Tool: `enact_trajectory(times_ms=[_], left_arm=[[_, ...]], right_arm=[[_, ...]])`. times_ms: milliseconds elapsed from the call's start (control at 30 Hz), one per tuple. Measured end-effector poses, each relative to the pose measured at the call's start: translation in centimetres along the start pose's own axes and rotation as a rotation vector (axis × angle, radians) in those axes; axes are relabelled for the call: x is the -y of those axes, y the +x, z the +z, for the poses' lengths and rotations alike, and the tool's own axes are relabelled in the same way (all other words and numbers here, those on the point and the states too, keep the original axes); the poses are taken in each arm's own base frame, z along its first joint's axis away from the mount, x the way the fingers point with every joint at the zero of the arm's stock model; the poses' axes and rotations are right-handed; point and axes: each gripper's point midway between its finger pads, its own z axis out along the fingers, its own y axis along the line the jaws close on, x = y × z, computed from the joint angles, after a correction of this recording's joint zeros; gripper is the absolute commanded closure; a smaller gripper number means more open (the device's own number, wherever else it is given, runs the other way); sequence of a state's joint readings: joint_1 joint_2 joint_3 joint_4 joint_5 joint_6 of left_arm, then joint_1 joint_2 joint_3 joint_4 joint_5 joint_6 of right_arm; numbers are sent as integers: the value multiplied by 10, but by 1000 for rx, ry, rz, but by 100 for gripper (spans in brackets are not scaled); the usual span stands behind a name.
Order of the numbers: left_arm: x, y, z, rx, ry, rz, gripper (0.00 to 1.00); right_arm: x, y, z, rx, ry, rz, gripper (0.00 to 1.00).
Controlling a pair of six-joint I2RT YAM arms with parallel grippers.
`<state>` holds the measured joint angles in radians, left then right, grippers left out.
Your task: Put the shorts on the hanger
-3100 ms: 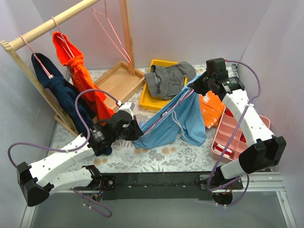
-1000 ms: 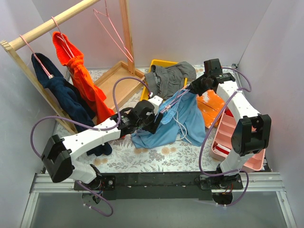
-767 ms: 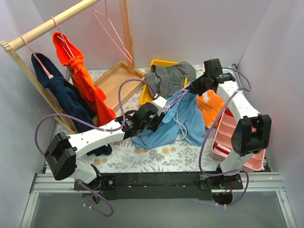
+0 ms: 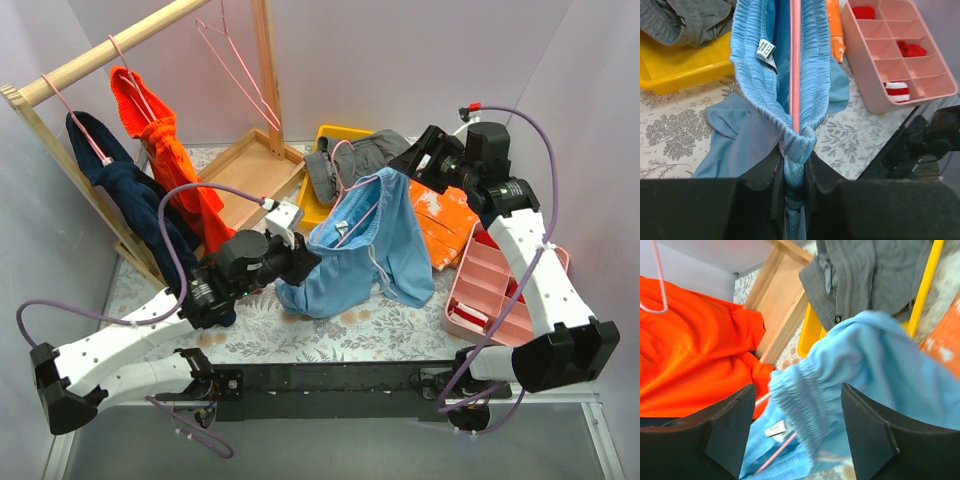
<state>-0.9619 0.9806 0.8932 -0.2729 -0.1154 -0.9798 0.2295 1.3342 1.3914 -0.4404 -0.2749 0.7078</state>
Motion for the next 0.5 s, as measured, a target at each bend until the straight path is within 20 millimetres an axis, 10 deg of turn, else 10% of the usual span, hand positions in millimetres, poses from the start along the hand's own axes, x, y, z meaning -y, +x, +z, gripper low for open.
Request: enact_trajectory(times_ms=[200, 500], left_arm=[[13, -49, -36, 50, 10, -34, 100], [22, -100, -99, 102, 24, -36, 100]], right_arm=[[-11, -22, -19, 120, -21, -132, 14], [33, -26, 22, 115, 91, -135, 16]])
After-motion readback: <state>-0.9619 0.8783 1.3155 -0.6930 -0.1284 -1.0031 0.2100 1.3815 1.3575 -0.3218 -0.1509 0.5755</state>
